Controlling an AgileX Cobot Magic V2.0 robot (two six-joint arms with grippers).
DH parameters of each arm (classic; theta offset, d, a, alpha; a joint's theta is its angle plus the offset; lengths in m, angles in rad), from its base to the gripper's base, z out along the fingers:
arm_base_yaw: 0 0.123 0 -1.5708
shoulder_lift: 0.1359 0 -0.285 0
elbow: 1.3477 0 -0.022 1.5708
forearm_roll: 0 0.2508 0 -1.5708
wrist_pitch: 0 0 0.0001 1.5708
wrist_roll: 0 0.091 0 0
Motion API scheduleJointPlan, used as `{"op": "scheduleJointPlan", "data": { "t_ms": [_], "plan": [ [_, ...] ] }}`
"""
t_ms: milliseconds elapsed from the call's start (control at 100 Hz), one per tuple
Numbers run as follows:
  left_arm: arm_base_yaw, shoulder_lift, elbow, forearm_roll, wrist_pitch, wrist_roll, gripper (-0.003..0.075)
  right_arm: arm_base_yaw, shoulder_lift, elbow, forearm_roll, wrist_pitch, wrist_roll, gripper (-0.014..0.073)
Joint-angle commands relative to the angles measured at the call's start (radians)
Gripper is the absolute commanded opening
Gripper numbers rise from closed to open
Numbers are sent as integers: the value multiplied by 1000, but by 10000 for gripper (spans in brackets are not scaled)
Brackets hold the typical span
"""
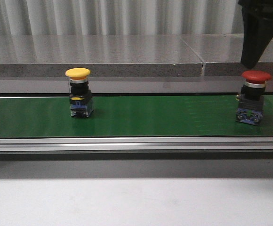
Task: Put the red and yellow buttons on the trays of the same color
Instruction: 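Lower the right gripper onto the red button at the belt end and grasp, then carry the red button into the red tray and open the right gripper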
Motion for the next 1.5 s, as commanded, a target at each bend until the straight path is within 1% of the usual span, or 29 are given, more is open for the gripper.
{"op": "scheduleJointPlan", "data": {
  "t_ms": [0,130,180,230,280,320,400,450,500,750,840,940,1030,1140,1340,1490],
  "plan": [
    [-7,11,-26,-14,-70,1,-20,-4,9,-32,6,-45,11,647],
    [-7,11,-26,-14,-70,1,-20,-7,71,-32,5,-83,11,645],
    [-7,11,-26,-14,-70,1,-20,-7,90,-32,5,-85,11,625],
    [-7,11,-26,-14,-70,1,-20,-7,102,-32,5,-84,11,572],
    [-7,11,-26,-14,-70,1,-20,-7,110,-32,5,-86,11,492],
    [-7,11,-26,-14,-70,1,-20,-7,111,-32,5,-91,11,407],
    [-7,11,-26,-14,-70,1,-20,-7,111,-32,5,-103,11,297],
    [-7,11,-26,-14,-70,1,-20,-7,110,-32,5,-108,11,254],
    [-7,11,-26,-14,-70,1,-20,-7,109,-32,5,-115,11,232],
    [-7,11,-26,-14,-70,1,-20,-15,90,-32,-17,-123,11,230],
    [-7,11,-26,-14,-70,1,-20,-40,77,-32,-27,-130,10,230],
    [-7,11,-26,-14,-70,1,-20,-83,66,-33,-68,-127,10,230],
    [-7,11,-26,-14,-70,1,-20,-145,67,-43,-91,-100,10,230],
    [-7,11,-26,-14,-70,1,-20,-249,67,-76,-100,-52,10,230],
    [-7,11,-26,-14,-70,1,-20,-442,72,-162,-100,-48,10,230],
    [-7,11,-26,-14,-70,1,-20,-538,110,-218,-100,-33,10,230]
  ]
}}
